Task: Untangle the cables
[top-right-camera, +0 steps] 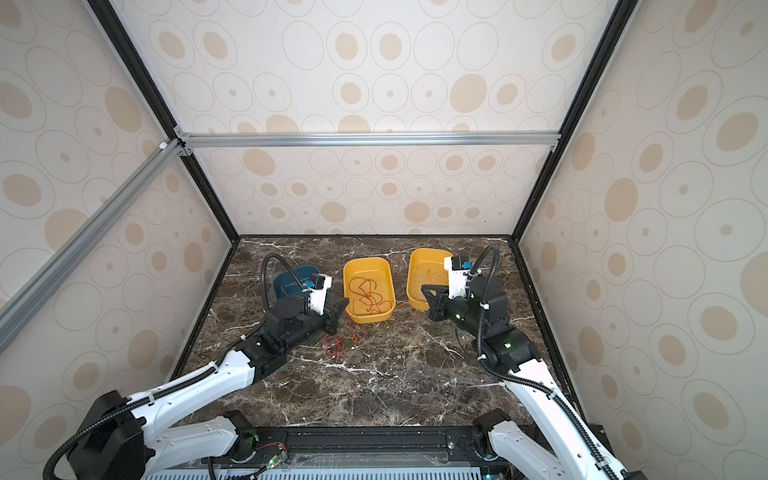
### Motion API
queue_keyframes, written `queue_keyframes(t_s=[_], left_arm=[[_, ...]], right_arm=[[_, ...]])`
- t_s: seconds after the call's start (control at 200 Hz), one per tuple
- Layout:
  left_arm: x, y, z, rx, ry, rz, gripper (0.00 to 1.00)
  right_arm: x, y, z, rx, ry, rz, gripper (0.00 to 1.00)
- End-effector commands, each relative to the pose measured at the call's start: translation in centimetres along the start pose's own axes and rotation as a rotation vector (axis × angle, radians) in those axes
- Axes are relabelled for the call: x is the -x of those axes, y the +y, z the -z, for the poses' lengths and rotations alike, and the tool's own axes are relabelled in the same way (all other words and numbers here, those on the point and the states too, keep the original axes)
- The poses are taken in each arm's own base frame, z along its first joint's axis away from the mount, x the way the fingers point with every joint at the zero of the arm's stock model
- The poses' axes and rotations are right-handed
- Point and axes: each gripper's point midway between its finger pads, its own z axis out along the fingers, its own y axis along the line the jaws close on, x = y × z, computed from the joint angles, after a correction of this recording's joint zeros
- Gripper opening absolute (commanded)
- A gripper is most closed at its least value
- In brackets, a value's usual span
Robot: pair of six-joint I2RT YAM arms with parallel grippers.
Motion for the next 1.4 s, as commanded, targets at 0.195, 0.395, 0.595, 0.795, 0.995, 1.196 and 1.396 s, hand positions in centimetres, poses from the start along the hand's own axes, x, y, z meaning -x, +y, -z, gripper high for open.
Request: queue_keyframes(t_s=[0.195, 0.395, 0.595, 0.795, 0.995, 1.196, 1.396], left_arm=[[7.1, 1.4, 2.6, 0.139, -0.106, -0.068, 0.00], [8.5, 4.0, 3.9, 0.233, -0.124, -0.059, 0.00], [8.9, 7.1, 4.2, 0.298, -0.124, -0.025, 0.00], [8.3, 10.0, 3.7, 0.346, -0.098, 0.002, 0.00], [7.4, 13.4, 3.2, 0.388, -0.074, 0.058, 0.00], [4.6, 16.3, 2.3, 0.419, -0.027, 0.124, 0.00], [2.1, 18.1, 1.9, 0.428, 0.037, 0.170, 0.11]], right_arm=[[5.1, 3.4, 0.3, 0.120, -0.106, 0.037, 0.00], [6.8, 5.2, -1.2, 0.225, -0.117, 0.029, 0.00], [7.8, 7.2, -3.9, 0.324, -0.105, 0.020, 0.00], [7.2, 10.8, -7.0, 0.374, -0.066, 0.101, 0.00], [6.3, 14.2, -10.4, 0.430, -0.030, 0.165, 0.00], [4.3, 16.6, -14.4, 0.488, 0.029, 0.180, 0.00], [2.0, 17.6, -18.7, 0.492, 0.087, 0.207, 0.00]])
